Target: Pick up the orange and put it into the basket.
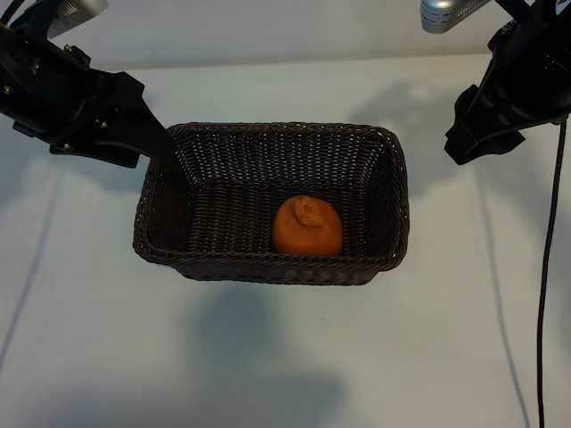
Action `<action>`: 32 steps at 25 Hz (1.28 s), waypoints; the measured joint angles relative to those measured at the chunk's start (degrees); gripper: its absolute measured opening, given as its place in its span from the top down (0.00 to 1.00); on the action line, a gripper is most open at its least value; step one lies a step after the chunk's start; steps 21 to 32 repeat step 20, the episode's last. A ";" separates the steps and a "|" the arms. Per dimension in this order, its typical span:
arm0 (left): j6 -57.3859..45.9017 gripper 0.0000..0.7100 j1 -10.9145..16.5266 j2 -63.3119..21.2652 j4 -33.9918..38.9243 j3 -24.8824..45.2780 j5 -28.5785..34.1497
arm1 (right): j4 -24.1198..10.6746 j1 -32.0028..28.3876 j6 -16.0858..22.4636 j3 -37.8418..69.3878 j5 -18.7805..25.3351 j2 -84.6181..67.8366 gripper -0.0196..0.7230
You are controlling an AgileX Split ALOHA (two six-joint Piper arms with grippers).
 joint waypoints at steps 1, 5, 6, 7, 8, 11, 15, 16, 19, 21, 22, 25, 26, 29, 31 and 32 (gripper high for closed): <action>0.00 0.23 0.00 0.00 0.06 0.00 0.00 | 0.05 0.00 0.00 0.00 0.00 0.00 0.27; 0.00 0.23 0.00 0.00 0.10 0.00 0.00 | 0.23 0.00 0.00 0.00 0.00 0.00 0.27; 0.00 0.23 0.00 0.00 0.10 0.00 0.00 | 0.28 0.00 0.00 0.00 0.00 0.00 0.27; 0.00 0.23 0.00 0.00 0.10 0.00 0.00 | 0.28 0.00 0.00 0.00 0.00 0.00 0.27; 0.00 0.23 0.00 0.00 0.10 0.00 0.00 | 0.28 0.00 0.00 0.00 0.00 0.00 0.27; 0.00 0.23 0.00 0.00 0.10 0.00 0.00 | 0.28 0.00 0.00 0.00 0.00 0.00 0.28; 0.00 0.23 0.00 0.00 0.10 0.00 0.00 | 0.28 0.00 0.00 0.00 -0.05 0.00 0.31; 0.00 0.23 0.00 0.00 0.10 0.00 0.00 | 0.28 0.00 0.00 0.00 -0.05 0.00 0.32; 0.00 0.23 0.00 0.00 0.10 0.00 0.00 | 0.28 0.00 0.00 0.00 -0.05 0.00 0.35; 0.00 0.23 0.00 0.00 0.10 0.00 0.00 | 0.28 0.00 0.00 0.00 -0.05 0.00 0.36; 0.00 0.23 0.00 0.00 0.10 0.00 0.00 | 0.28 0.00 0.00 0.00 -0.05 0.00 0.36; 0.00 0.23 0.00 0.00 0.10 0.00 0.00 | 0.28 0.00 0.00 0.00 -0.05 0.00 0.36; 0.00 0.23 0.00 0.00 0.10 0.00 0.00 | 0.28 0.00 0.00 0.00 -0.05 0.00 0.36; 0.00 0.23 0.00 0.00 0.10 0.00 0.00 | 0.28 0.00 0.00 0.00 -0.05 0.00 0.36; 0.00 0.23 0.00 0.00 0.10 0.00 0.00 | 0.28 0.00 0.00 0.00 -0.05 0.00 0.36; 0.00 0.23 0.00 0.00 0.10 0.00 0.00 | 0.28 0.00 0.00 0.00 -0.05 0.00 0.36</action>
